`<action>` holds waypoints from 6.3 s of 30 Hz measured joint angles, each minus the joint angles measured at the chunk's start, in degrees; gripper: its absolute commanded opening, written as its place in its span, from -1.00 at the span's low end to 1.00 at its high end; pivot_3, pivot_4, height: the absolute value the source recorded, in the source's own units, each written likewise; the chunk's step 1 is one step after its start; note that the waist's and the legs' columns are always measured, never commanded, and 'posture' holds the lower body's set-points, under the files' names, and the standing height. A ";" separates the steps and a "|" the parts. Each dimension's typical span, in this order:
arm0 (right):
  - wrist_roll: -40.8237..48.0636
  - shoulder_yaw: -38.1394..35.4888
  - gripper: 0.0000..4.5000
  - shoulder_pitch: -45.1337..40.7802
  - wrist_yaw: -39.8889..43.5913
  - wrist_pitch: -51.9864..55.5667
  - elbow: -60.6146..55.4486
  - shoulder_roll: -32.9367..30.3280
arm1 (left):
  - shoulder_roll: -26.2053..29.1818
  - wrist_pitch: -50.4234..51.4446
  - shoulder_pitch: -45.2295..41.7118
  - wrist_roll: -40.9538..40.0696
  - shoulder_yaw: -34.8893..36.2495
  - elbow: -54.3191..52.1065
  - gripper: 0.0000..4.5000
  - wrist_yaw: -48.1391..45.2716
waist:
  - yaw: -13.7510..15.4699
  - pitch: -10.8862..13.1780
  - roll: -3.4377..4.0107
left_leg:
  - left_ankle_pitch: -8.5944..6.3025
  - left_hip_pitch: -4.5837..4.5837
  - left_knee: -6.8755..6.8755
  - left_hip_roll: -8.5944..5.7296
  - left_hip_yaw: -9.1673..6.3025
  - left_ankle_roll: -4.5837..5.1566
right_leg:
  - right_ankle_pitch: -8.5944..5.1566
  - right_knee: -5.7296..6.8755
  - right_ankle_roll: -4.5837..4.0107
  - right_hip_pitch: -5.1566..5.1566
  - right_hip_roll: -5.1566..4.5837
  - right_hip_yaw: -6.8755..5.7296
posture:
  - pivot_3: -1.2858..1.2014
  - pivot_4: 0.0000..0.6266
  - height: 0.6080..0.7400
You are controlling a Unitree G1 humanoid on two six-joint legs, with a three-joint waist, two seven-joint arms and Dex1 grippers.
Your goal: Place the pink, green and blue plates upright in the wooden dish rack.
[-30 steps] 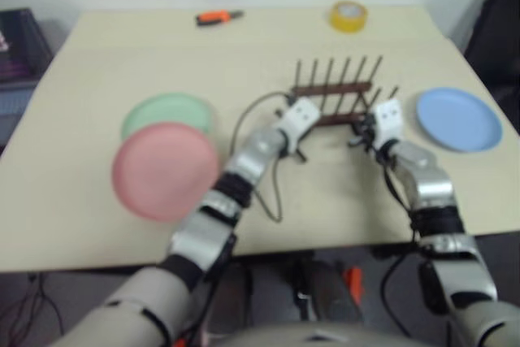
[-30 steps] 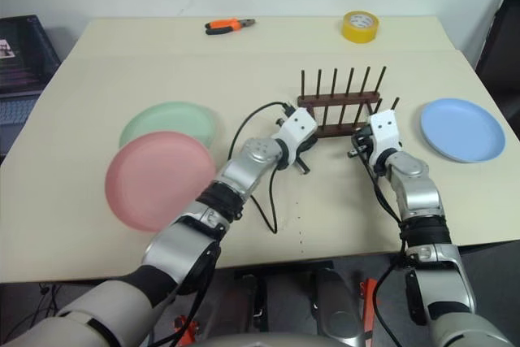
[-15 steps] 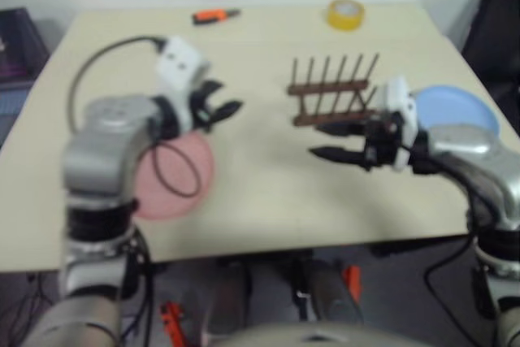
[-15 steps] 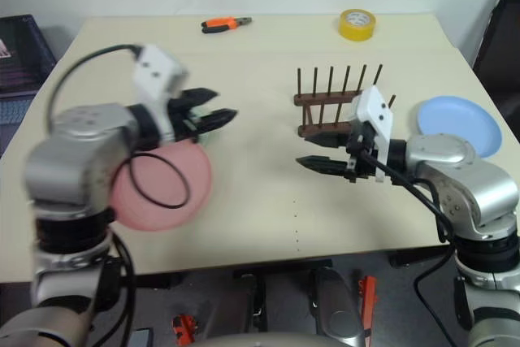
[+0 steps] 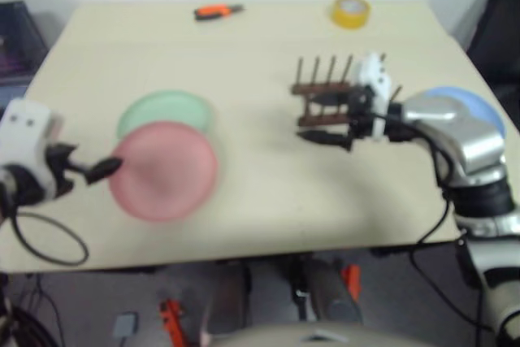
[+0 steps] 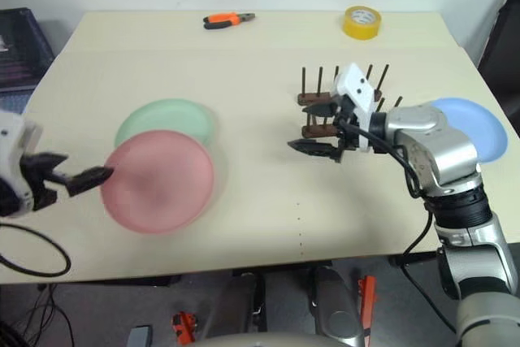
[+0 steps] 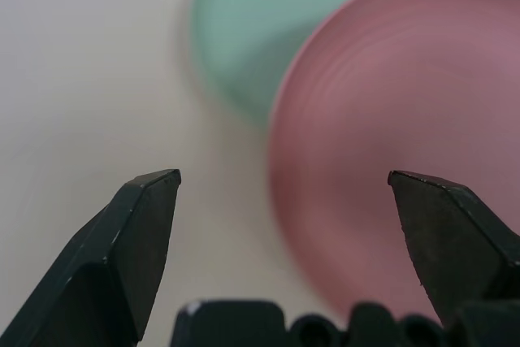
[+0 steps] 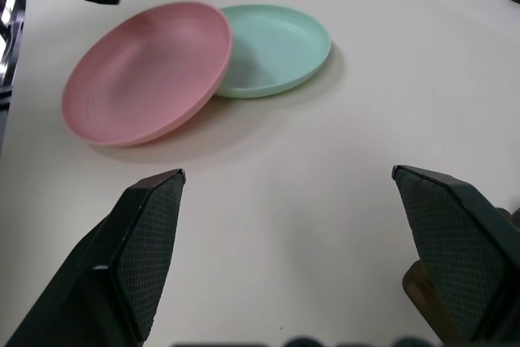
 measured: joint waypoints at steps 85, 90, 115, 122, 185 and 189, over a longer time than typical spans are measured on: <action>-52.51 21.80 -1.00 -1.27 -29.27 -36.85 15.51 19.70 | -36.25 13.18 -51.01 -2.54 -14.01 10.71 -0.76 40.21 | 0.82 -0.16 -0.31 | 0.46 0.12 0.05 0.08 0.00 -0.70 | 0.53 0.15 -0.05 0.06 0.28 0.15 | 0.03 -0.52 1.00; -52.42 21.02 -1.00 -1.27 -29.32 -37.99 16.66 19.94 | -36.80 13.17 -52.54 -2.69 -11.76 10.53 -0.06 39.18 | 0.80 -0.16 -0.32 | 0.46 0.12 0.05 0.09 0.00 -0.70 | 0.53 0.16 -0.05 0.07 0.29 0.14 | 0.03 -0.52 1.00; 0.44 -18.49 -1.00 -16.37 -16.08 0.26 3.50 12.21 | -1.55 -19.22 -10.44 -28.87 -0.34 -6.88 0.68 -12.00 | 1.98 -0.25 -0.54 | 0.90 0.57 -0.76 0.35 0.08 -0.97 | 0.19 0.05 -1.03 0.20 0.19 -0.10 | 0.03 -0.52 1.00; 8.64 -29.35 -1.00 -22.93 -14.77 14.98 17.68 -3.37 | -6.05 -30.73 -13.78 -23.27 -21.45 -5.11 0.68 -11.11 | 2.31 -0.29 -0.52 | 0.82 0.39 -0.84 0.46 0.69 -0.78 | 0.18 -0.06 -1.05 0.02 0.32 0.05 | 0.03 -0.52 1.00; 3.14 -15.82 0.98 -13.60 10.23 3.02 6.03 -14.07 | 1.54 -30.60 -19.84 -16.46 -12.03 20.92 0.68 6.17 | 0.13 -0.15 -0.27 | 0.62 0.55 -0.84 1.01 0.71 -0.58 | 0.26 0.16 -0.91 -0.09 1.17 -0.02 | 0.03 -0.52 1.00; 4.64 -11.68 0.98 -10.25 6.27 5.29 -3.14 -8.37 | 0.77 -29.91 -26.91 -11.15 -12.76 34.63 0.68 13.59 | 0.22 -0.17 -0.30 | 0.65 0.64 -0.80 1.00 0.74 -0.62 | 0.31 0.19 -0.84 -0.05 1.17 -0.04 | 0.03 -0.52 1.00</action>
